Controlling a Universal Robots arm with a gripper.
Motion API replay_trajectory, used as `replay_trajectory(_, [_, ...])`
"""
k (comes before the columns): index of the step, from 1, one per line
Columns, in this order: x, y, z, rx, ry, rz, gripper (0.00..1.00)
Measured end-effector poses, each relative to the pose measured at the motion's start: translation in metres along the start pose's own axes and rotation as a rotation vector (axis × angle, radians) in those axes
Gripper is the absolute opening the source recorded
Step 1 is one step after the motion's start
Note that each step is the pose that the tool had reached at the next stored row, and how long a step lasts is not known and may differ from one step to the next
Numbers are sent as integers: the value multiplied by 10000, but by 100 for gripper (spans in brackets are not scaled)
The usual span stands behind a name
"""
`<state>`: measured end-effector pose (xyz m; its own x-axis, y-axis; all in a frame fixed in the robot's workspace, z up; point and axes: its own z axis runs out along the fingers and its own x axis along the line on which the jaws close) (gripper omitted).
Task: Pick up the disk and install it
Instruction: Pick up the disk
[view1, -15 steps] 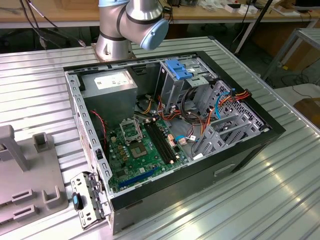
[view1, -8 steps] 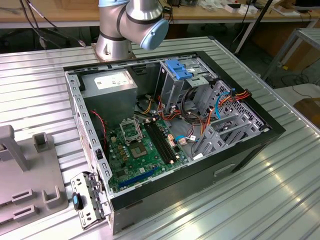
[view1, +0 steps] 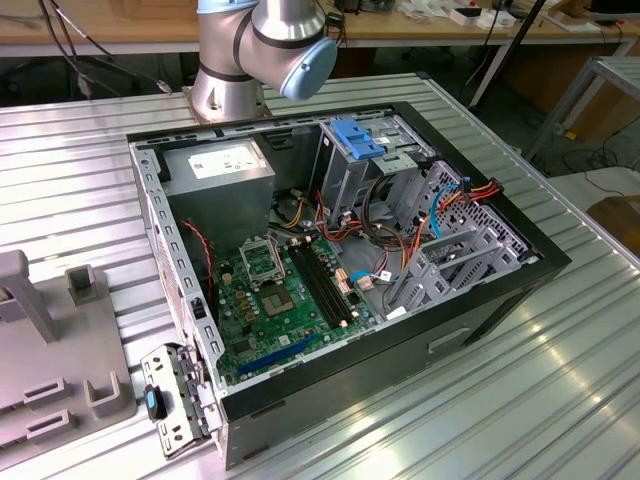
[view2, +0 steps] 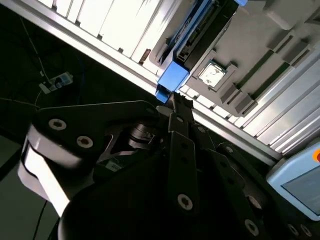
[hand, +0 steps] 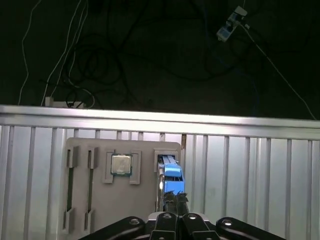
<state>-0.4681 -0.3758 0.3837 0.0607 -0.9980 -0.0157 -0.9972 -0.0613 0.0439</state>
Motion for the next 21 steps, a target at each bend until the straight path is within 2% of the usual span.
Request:
replay_trajectory(5, [-1, -1, 8, -13, 66, -710, 11])
replay_trajectory(7, [0, -1, 17, -25, 128, -1331, 11])
replay_trajectory(11, [-1, -1, 24, -36, 181, -2023, 11])
replay_trajectory(12, [-6, -1, 24, -21, 225, -2113, 11])
replay_trajectory(13, [-16, -2, 25, 30, 309, -2123, 11])
replay_trajectory(14, [-23, -3, 27, 75, 362, -2123, 11])
replay_trajectory(15, [-45, -4, 29, 146, 447, -2120, 11])
replay_trajectory(17, [-72, -5, 32, 261, 550, -2087, 11])
replay_trajectory(18, [-78, -6, 38, 304, 577, -2041, 11])
replay_trajectory(21, [-82, -7, 43, 324, 628, -1981, 11])
